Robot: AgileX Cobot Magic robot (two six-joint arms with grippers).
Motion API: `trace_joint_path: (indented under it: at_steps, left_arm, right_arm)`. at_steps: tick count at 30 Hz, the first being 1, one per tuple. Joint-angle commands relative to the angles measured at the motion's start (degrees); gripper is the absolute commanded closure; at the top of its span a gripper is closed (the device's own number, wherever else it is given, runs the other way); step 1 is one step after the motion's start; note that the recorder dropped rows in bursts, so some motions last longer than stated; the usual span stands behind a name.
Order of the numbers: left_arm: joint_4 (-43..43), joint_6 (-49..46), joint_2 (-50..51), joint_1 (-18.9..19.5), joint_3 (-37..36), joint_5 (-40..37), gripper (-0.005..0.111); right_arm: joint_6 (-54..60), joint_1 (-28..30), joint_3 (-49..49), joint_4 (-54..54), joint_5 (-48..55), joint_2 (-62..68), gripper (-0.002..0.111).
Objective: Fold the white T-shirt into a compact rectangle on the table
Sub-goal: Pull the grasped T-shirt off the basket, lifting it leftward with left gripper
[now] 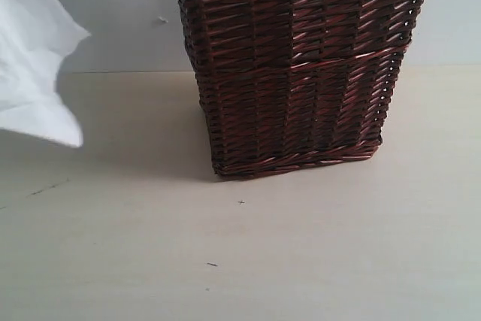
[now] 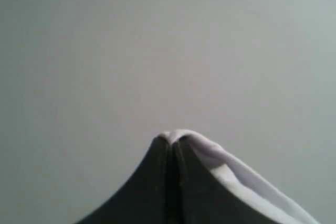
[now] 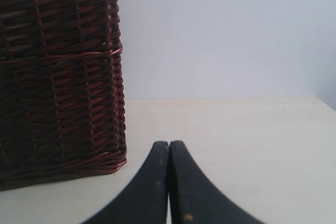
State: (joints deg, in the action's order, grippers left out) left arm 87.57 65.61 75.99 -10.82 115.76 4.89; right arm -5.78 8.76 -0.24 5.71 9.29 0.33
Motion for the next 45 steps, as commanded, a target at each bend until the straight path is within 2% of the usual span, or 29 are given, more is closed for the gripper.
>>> trace_joint_path:
  at_steps: [1,6,17,22,24,27,35,40,42,45]
  left_arm:
    - [1.9,-2.7,-2.2,-0.1,1.6,-1.0,0.107]
    - [0.4,-3.5,-4.0,-0.1,4.3,-7.4,0.107]
    - [1.5,-3.5,-6.2,-0.1,6.0,-7.6,0.107]
    - [0.8,-4.1,-7.5,-0.1,6.5,-4.4,0.107]
    - [1.9,-4.1,-7.7,-0.1,8.7,-6.1,0.107]
    - [-1.8,-3.6,-7.7,-0.1,12.0,-10.6,0.107]
    - [-3.0,-3.9,-6.7,-0.1,15.7,-10.8,0.107]
    - [-13.2,-3.7,-9.5,-0.1,2.3,-5.4,0.107]
    - [-15.0,-3.4,-11.9,-0.1,-6.6,-4.9,0.107]
    - [-15.0,4.7,-14.6,-0.1,-21.2,1.1,0.107]
  right_arm:
    - [0.0,0.2,0.2,-0.2,-0.5,-0.3,0.108]
    - [0.0,0.2,0.2,-0.2,-0.5,-0.3,0.108]
    - [0.0,0.2,0.2,-0.2,-0.5,-0.3,0.108]
    - [0.0,0.2,0.2,-0.2,-0.5,-0.3,0.108]
    - [0.0,0.2,0.2,-0.2,-0.5,-0.3,0.108]
    - [0.0,0.2,0.2,-0.2,-0.5,-0.3,0.108]
    - [0.0,0.2,0.2,-0.2,-0.5,-0.3,0.108]
    - [0.0,0.2,0.2,-0.2,-0.5,-0.3,0.108]
    - [0.0,0.2,0.2,-0.2,-0.5,-0.3,0.108]
    - [0.0,0.2,0.2,-0.2,-0.5,-0.3,0.108]
